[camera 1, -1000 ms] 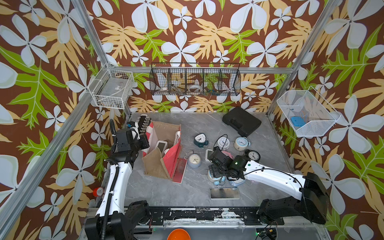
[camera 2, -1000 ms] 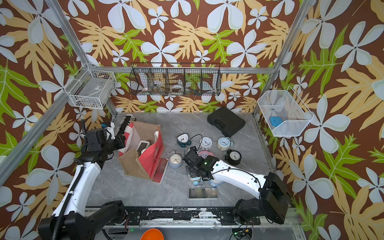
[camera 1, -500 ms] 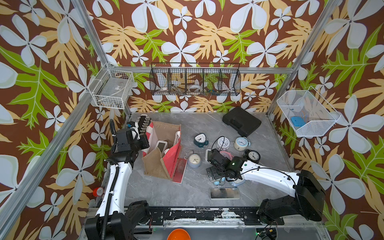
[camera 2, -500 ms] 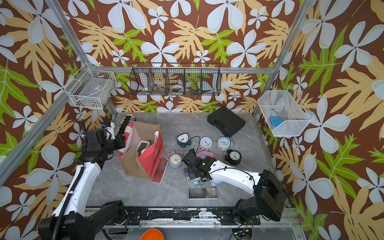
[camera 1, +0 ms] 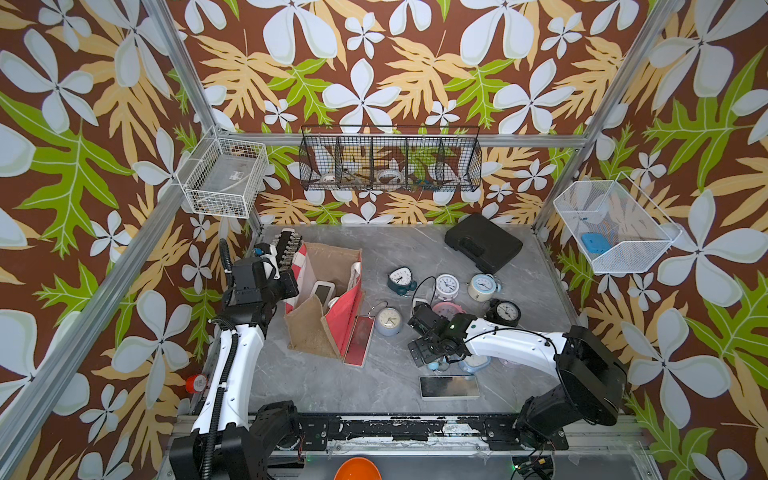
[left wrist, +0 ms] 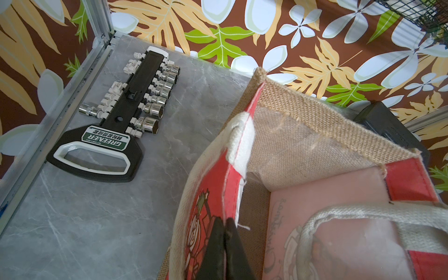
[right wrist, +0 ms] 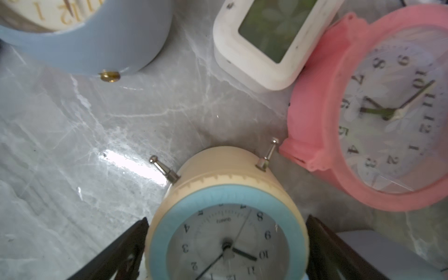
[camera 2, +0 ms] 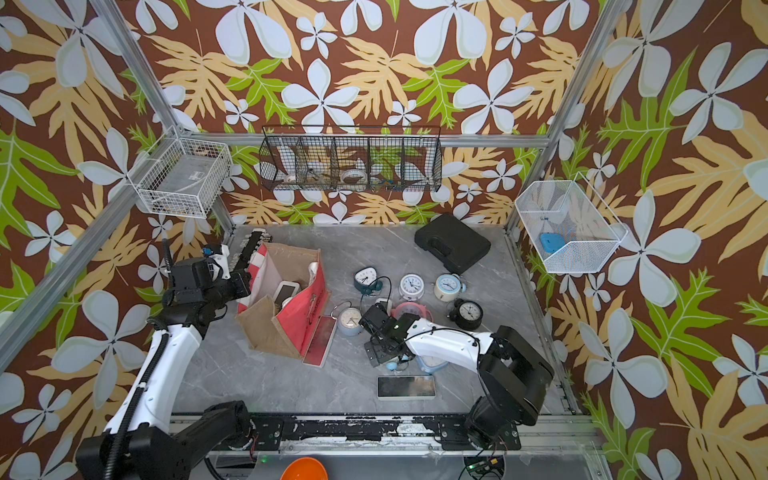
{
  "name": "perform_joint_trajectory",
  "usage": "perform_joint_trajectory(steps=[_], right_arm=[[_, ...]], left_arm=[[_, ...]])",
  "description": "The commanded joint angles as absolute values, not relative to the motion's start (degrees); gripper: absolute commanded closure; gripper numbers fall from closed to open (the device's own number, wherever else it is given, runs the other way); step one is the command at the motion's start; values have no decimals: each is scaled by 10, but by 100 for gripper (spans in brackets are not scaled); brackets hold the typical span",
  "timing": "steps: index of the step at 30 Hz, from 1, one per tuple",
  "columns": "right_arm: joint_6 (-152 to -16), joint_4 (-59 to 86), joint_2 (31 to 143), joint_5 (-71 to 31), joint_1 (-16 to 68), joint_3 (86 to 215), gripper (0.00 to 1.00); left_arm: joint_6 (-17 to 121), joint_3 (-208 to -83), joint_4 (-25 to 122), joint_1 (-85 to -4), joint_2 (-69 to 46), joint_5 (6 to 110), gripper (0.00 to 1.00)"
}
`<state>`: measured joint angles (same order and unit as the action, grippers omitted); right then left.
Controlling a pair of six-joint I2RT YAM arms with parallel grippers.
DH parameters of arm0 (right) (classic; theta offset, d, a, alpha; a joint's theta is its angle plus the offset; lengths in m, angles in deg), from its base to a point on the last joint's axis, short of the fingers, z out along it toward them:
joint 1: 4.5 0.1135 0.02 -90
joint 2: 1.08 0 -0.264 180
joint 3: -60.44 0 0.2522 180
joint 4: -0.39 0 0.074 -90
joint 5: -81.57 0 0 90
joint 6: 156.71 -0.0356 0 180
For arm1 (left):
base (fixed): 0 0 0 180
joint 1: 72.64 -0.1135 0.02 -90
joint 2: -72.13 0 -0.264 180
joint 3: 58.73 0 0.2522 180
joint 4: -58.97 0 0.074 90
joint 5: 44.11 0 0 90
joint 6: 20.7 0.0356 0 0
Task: Put the alarm clock into the canvas bag
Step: Pick up the alarm from the center of the board.
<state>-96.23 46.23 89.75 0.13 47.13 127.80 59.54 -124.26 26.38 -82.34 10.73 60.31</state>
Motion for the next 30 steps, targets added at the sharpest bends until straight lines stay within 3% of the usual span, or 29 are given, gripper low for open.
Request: perform_joint_trajectory(steps=[1,19,30], right_arm=[[-957,448,908,3,471,1279,0],[-961,458,902,-7,470,1291,21],[-965,489,851,-20,471,1344,26]], left_arm=[[603,-1243,268,-824,110,603,99],[604,-1243,269,-823,109,608,99],[603,-1243,269,-824,111,606,100]])
